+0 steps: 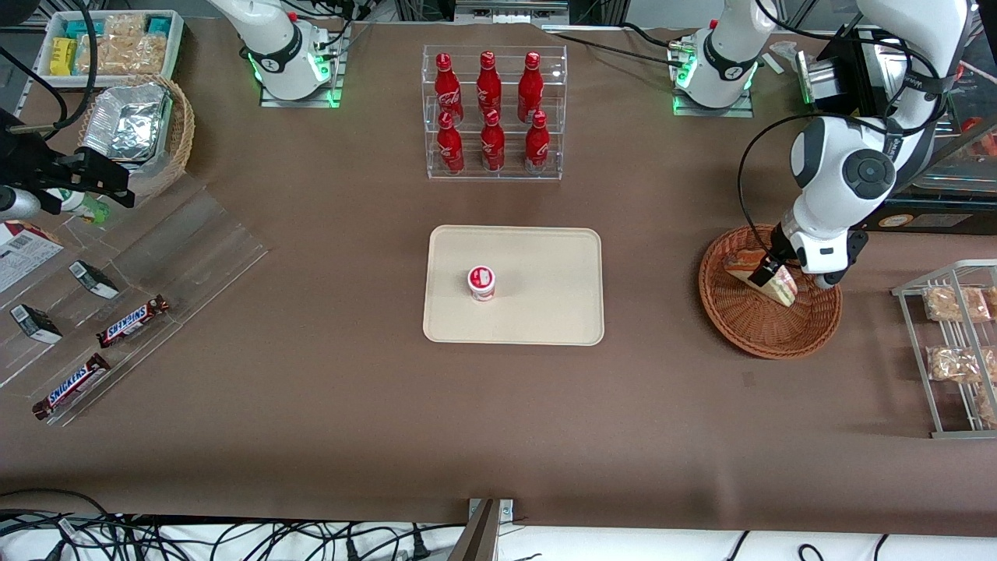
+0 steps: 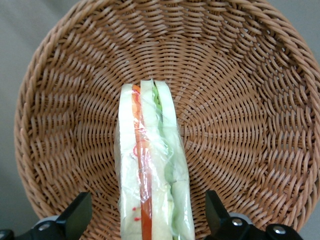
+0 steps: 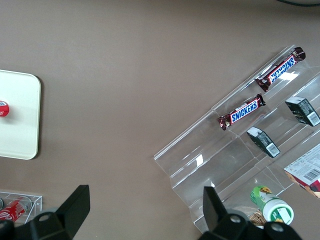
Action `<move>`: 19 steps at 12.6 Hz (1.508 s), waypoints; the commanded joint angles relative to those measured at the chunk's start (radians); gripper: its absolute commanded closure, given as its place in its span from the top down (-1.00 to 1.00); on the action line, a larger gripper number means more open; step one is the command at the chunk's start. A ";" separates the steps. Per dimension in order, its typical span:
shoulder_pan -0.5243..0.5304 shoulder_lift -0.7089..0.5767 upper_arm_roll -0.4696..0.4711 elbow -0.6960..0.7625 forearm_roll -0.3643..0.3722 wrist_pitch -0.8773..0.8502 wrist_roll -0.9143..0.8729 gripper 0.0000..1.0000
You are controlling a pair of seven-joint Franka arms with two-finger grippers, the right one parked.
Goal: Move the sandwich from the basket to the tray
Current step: 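Lower the open left gripper around the sandwich and close it, then lift the sandwich out of the basket with the left gripper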
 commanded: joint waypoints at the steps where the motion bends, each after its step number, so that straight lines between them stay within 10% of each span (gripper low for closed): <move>1: 0.000 0.016 -0.001 -0.003 0.022 0.025 -0.024 0.88; 5: 0.000 0.032 -0.001 0.004 0.022 0.044 -0.051 -0.62; 7: 0.000 0.032 -0.003 0.009 0.020 0.042 -0.065 -1.00; 19: -0.006 -0.037 -0.003 0.521 -0.044 -0.655 0.255 -1.00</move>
